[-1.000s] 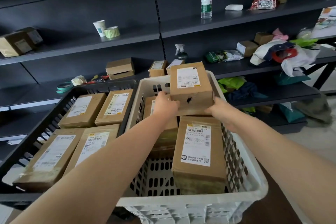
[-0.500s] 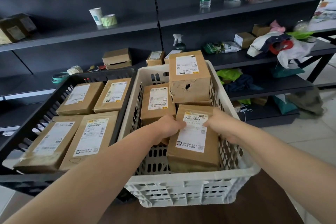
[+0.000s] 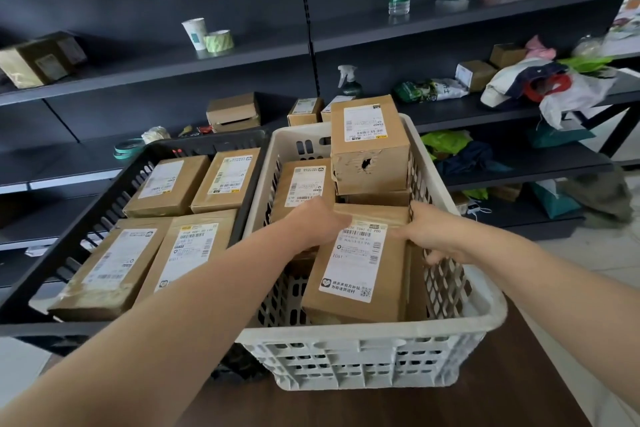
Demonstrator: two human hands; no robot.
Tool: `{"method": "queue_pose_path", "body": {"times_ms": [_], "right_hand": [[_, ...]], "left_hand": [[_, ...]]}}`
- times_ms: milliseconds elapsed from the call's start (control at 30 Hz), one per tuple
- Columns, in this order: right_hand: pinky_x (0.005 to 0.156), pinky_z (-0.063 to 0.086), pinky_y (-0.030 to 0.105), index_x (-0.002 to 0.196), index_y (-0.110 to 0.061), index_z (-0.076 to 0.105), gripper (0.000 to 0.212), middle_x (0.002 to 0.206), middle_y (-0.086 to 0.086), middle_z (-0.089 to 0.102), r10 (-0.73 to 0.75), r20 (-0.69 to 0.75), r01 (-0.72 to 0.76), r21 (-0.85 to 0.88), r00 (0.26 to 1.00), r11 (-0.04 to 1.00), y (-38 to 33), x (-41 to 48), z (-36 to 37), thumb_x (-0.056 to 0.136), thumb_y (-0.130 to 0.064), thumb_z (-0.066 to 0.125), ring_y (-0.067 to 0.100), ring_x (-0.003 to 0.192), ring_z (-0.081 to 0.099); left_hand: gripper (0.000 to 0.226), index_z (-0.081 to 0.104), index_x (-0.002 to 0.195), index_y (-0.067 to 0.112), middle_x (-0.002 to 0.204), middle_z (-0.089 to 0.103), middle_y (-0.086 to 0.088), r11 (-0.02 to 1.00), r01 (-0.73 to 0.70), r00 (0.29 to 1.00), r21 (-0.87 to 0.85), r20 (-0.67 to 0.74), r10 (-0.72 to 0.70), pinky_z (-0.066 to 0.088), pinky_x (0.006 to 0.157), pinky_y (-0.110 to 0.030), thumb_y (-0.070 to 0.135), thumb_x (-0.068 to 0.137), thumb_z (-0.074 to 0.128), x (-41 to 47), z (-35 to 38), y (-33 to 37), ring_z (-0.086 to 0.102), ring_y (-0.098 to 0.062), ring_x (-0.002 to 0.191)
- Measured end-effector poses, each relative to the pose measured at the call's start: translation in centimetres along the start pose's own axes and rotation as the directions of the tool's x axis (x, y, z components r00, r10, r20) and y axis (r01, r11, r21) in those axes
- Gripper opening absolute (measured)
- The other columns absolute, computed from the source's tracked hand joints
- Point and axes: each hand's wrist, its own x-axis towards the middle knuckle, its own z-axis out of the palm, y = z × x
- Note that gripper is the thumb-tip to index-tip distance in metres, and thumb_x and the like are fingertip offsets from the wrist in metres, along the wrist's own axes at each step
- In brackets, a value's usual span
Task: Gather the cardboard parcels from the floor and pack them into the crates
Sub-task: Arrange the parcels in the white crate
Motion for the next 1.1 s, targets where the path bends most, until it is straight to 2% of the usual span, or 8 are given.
{"method": "queue_pose_path", "body": {"times_ms": [67,133,300,433,533,800,933,1100], "right_hand": [[0.097,0.043,0.049,0.144,-0.018,0.036,0.059,0.147,0.003,0.043,0.030,0.050,-0.033,0.058,0.998,0.998,0.8,0.2,0.1,0.092,-0.028,0.062,0.029,0.134,0.040],[0.100,0.036,0.046,0.142,-0.022,0.037,0.059,0.142,-0.003,0.047,0.041,0.075,-0.050,0.114,0.996,0.992,1.5,-0.1,0.9,0.090,-0.027,0.064,0.027,0.135,0.039],[0.101,0.047,0.040,0.139,-0.016,0.040,0.055,0.139,0.007,0.046,-0.082,-0.062,0.073,-0.135,0.995,0.988,1.7,0.1,1.4,0.089,-0.027,0.060,0.025,0.120,0.051],[0.098,0.043,0.032,0.145,-0.013,0.034,0.052,0.161,0.007,0.007,-0.115,-0.045,0.092,-0.354,0.992,0.931,0.9,0.3,0.8,0.096,-0.019,0.052,0.028,0.131,0.042],[0.117,0.024,0.039,0.154,-0.007,0.010,0.064,0.161,0.011,-0.016,-0.109,-0.043,0.072,-0.502,0.993,0.862,0.6,0.3,1.3,0.098,-0.007,0.042,0.033,0.149,0.000],[0.116,0.024,0.042,0.146,-0.005,0.030,0.055,0.151,0.011,0.025,-0.192,-0.082,0.084,-0.687,0.978,0.721,-0.4,-0.2,1.1,0.093,-0.008,0.044,0.028,0.140,0.022],[0.116,0.020,0.055,0.152,-0.013,0.018,0.068,0.160,0.008,-0.006,-0.152,-0.142,0.026,-0.644,0.978,0.765,-1.3,-0.3,2.4,0.093,-0.016,0.053,0.035,0.147,-0.003],[0.117,0.017,0.056,0.154,-0.016,-0.002,0.085,0.158,0.010,-0.024,-0.085,-0.213,-0.043,-0.532,0.973,0.845,-1.9,-1.7,3.4,0.094,-0.020,0.057,0.036,0.147,-0.013]], "left_hand": [[0.057,0.047,0.135,0.008,0.112,0.062,-0.006,0.998,0.042,0.999,0.043,-0.019,-0.042,0.050,0.074,-0.032,0.051,0.097,0.048,0.5,0.4,-0.3,0.059,-0.021,0.092],[0.060,0.049,0.134,0.011,0.121,0.063,-0.009,0.973,0.168,0.974,-0.158,0.179,-0.139,0.054,0.088,-0.043,0.058,0.096,0.046,1.1,1.2,-1.1,0.062,-0.029,0.103],[0.060,0.061,0.118,0.018,0.104,0.073,-0.006,0.840,0.350,0.883,-0.415,0.445,-0.149,0.048,0.099,-0.055,0.069,0.090,0.046,1.9,3.4,-2.5,0.068,-0.027,0.100],[0.072,0.066,0.112,0.019,0.107,0.075,-0.010,0.708,0.429,0.857,-0.561,0.500,-0.123,0.050,0.096,-0.049,0.080,0.080,0.045,3.2,5.1,-3.1,0.068,-0.029,0.103],[0.075,0.070,0.114,0.020,0.107,0.075,-0.010,0.665,0.427,0.860,-0.613,0.503,-0.088,0.047,0.103,-0.047,0.082,0.077,0.048,3.6,7.0,-2.6,0.069,-0.028,0.105],[0.092,0.058,0.129,0.021,0.121,0.067,-0.016,0.739,0.430,0.812,-0.518,0.581,-0.065,0.042,0.102,-0.063,0.089,0.067,0.050,2.8,7.4,-1.3,0.061,-0.037,0.114],[0.110,0.051,0.137,0.019,0.130,0.060,-0.021,0.782,0.421,0.793,-0.461,0.605,-0.071,0.044,0.097,-0.066,0.089,0.052,0.055,2.6,6.3,-1.4,0.058,-0.044,0.117],[0.085,0.052,0.134,0.015,0.129,0.059,-0.021,0.817,0.388,0.811,-0.426,0.579,-0.084,0.048,0.094,-0.064,0.078,0.078,0.049,2.6,6.6,-2.0,0.058,-0.044,0.115]]}}
